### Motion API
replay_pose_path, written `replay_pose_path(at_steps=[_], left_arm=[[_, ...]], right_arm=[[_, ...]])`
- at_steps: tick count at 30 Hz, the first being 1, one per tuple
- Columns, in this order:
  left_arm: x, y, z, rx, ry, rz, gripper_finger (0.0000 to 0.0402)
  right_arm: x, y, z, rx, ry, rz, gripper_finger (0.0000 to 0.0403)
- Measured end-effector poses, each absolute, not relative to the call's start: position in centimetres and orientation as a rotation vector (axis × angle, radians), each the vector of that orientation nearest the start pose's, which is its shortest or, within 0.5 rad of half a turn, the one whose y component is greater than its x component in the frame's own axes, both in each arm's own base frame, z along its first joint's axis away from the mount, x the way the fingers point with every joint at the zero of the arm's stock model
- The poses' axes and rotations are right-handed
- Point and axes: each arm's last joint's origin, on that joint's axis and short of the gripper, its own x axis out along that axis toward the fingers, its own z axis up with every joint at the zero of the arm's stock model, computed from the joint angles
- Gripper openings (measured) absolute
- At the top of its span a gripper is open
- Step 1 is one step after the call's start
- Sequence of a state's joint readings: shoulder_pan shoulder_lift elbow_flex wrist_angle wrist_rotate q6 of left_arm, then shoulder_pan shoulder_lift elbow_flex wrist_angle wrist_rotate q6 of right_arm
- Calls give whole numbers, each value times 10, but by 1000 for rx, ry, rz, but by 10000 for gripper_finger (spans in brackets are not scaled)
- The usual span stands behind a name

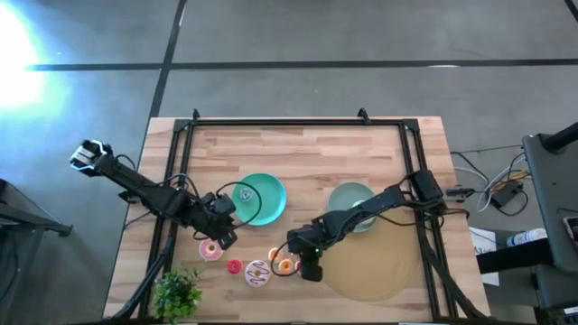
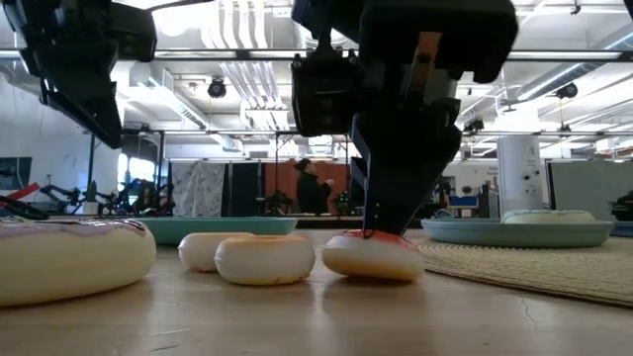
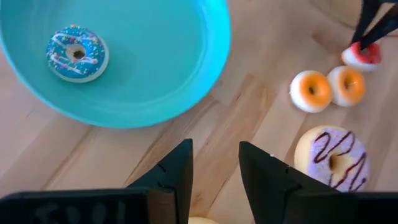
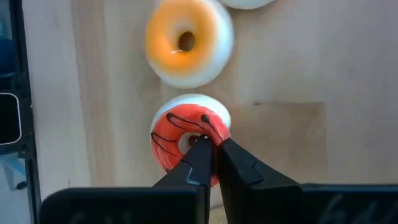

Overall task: Pick & Place donuts
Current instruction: Put the small light red donut on the blue plate

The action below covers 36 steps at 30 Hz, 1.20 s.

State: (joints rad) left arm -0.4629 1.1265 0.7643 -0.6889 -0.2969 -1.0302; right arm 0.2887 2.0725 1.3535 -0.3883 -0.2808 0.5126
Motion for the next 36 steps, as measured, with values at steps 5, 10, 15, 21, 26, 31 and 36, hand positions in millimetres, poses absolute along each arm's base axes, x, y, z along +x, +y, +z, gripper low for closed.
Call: replay_pose_path(at_steps=[5,10,15,21,26,31,36], left_arm=[[195,-86,234,-558,805,341,103],[204,-93,246,-315,645,220,103],[213,-99,256,124,527,115,103],[220,-100,248,533,561,101,103],[230,-101,238,762,598,160,103],[246,-99,225,800,620,178,103],[255,-98,218,799,642,177,103]], right_arm=[[398,97,154,493,1147,98,9],[404,48,170,746,1080,-29,9],[419,2,184,1044,939,47,9],[419,-35,189,1208,920,112,9],[417,-47,190,1274,929,130,12],[417,-47,191,1276,927,134,12],[418,-48,191,1276,921,133,13]])
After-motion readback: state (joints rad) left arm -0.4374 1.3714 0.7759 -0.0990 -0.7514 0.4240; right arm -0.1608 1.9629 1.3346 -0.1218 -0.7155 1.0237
